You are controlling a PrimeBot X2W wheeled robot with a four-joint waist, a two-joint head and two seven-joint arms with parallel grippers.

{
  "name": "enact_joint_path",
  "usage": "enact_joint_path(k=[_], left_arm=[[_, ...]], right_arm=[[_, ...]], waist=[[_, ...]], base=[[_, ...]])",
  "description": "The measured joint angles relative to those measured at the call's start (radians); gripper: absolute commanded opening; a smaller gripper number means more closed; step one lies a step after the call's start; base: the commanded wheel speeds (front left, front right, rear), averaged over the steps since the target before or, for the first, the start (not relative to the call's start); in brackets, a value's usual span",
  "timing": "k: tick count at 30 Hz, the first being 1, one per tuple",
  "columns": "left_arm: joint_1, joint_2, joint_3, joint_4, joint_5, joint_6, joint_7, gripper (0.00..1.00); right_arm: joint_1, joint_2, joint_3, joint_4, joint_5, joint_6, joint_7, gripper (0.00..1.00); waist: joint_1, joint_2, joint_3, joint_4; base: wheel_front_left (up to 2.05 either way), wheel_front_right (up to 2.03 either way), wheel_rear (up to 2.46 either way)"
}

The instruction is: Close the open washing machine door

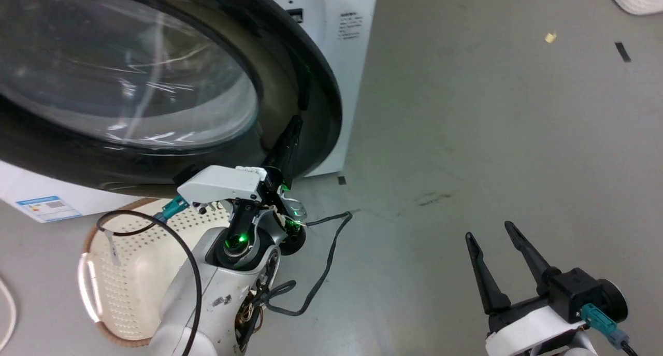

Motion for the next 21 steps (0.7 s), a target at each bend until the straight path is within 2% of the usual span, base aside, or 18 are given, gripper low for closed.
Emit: enact_joint_path(k=[4,7,8,9,10,13,17,21], left_arm=[[0.016,0.0,-0.002,-0.009,0.016,0.0,0.008,0.0],[0.078,0.004,0.002,-0.05,0.081,0.0,0.015,0.0],[0.11,0.009,0.007,-0.077,0.1,0.0,0.019,0.04],[0.146,0.016,0.012,-0.104,0.121,0.0,0.023,0.39],[0.182,0.029,0.012,-0.135,0.152,0.0,0.021,0.99],[0.289,0.091,-0.005,-0.225,0.286,0.0,-0.009,1.0],[0.413,0.192,-0.033,-0.326,0.471,0.0,-0.109,1.0],[0.494,0.29,-0.042,-0.385,0.715,0.0,-0.2,1.0]], right_arm=[[0.0,0.0,-0.006,0.0,-0.002,0.0,0.0,1.0],[0.001,0.0,-0.007,0.002,-0.011,0.0,0.0,1.0],[0.003,0.0,-0.007,0.003,-0.015,0.0,0.0,1.0],[0.006,0.0,-0.008,0.002,-0.021,0.0,0.0,1.0],[0.01,0.0,-0.011,-0.003,-0.019,0.0,0.0,1.0],[0.031,0.0,-0.019,-0.016,-0.021,0.0,0.0,1.0],[0.057,0.0,-0.009,-0.021,-0.032,0.0,0.0,1.0],[0.079,0.0,-0.012,-0.027,-0.032,0.0,0.001,1.0]], waist=[[-0.0001,0.0,-0.021,0.032],[0.0,0.0,-0.047,0.06],[-0.0001,0.0,-0.058,0.068],[-0.0001,0.0,-0.069,0.078],[-0.0003,0.0,-0.08,0.09],[-0.0002,0.0,-0.112,0.131],[-0.0003,0.0,-0.161,0.187],[-0.0004,-0.0001,-0.208,0.242]], base=[[0.0,0.0,0.0],[0.0,0.0,0.0],[0.0,0.0,0.0],[0.0,0.0,0.0],[0.0,0.0,0.0],[0.0,0.0,0.0],[0.0,0.0,0.0],[0.0,0.0,0.0]])
